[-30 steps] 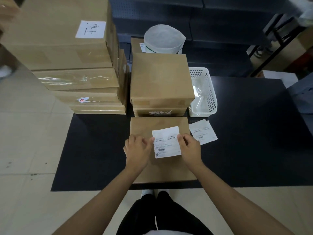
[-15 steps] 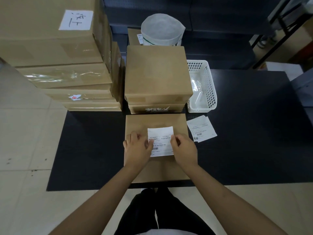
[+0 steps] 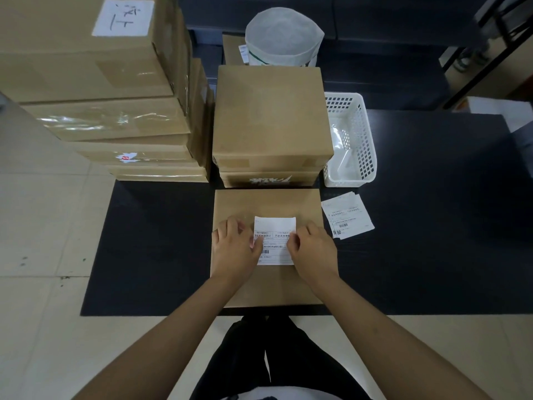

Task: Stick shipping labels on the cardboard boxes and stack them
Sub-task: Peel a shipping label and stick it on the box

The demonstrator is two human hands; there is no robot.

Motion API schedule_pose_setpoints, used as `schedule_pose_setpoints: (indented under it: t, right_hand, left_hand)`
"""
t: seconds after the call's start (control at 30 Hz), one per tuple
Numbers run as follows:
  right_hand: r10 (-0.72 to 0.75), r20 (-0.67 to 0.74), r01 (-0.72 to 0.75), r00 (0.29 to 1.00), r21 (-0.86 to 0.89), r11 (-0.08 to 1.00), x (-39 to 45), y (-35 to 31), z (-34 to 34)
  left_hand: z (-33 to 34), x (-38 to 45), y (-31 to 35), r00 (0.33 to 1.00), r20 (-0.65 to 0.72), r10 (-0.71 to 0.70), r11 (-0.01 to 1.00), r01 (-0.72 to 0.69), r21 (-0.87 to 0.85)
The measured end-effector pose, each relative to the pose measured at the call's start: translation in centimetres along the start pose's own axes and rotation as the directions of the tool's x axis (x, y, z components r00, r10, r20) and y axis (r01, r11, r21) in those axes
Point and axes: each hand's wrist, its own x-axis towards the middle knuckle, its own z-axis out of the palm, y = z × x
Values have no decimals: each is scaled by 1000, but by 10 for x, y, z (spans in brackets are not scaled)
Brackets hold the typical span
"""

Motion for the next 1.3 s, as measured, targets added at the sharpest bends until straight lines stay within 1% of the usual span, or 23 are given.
schedule_pose_setpoints:
  t: [0.13,0.27,0.33,0.4,0.43,0.47,0.53,0.6,0.63,0.73,0.83,0.93,1.03,1.13,1.17,1.23,1.27,1.3]
  right_hand:
    - [-1,71,2,998,-16,1000,2,2,-1]
    - [42,149,-40,988,-13,999,5,-2,-7]
    - [94,132,-95,987,1,995,4,-5,-9]
    - [102,48,-102,994,-7,995,1,-7,-9]
    - [79,-5,-79,997,-1,997,0,-7,-6]
    - [37,-38,-36,999,38,999,-2,-6,-3]
    - [-87,-11,87,996,125,988,-3,-9,-1]
    - [-210,41,202,977,134,970,-4,-14,3]
    - [-251,76,241,965,121,963,-4,-15,5]
    - [-279,176,274,944,54,960,-5,-12,15]
    - [-290,225,292,930,27,956,-6,-3,24]
    - [-278,229,281,933,21,959,-7,-2,22]
    - [-253,229,265,940,-22,964,-8,-2,20]
    - [-149,218,161,965,-40,986,-13,-1,20]
    - [-98,214,107,972,-32,994,-15,-1,21]
    - [-17,199,23,980,-24,999,-18,-1,22]
    - [11,200,-7,980,-23,1000,-19,-2,21]
    - [30,203,-26,979,-22,999,-19,-3,21]
  left_hand:
    - [-1,1,0,999,11,31,998,-31,53]
    - [-1,0,2,1000,18,12,997,-13,72]
    - [0,0,3,999,29,-23,994,20,110]
    - [-1,-1,3,999,-11,-35,992,36,121]
    - [0,-2,3,999,-53,-8,995,13,99]
    - [0,-3,2,994,-104,46,997,-40,59]
    - [2,-5,2,968,-155,197,980,-197,13]
    - [4,-5,6,939,-106,326,945,-321,57]
    - [6,-4,6,932,-58,358,932,-354,77]
    - [14,-2,0,926,73,371,922,-376,91]
    - [24,-5,-12,913,163,374,910,-395,127]
    - [26,-7,-15,914,180,365,907,-392,153]
    - [24,-9,-14,917,177,358,909,-385,157]
    - [26,-12,-12,929,152,337,917,-360,170]
    - [27,-13,-12,943,135,305,930,-325,172]
    - [28,-13,-13,979,94,183,971,-195,135]
    - [27,-13,-13,988,85,127,983,-137,124]
    - [27,-13,-13,992,74,99,986,-107,124]
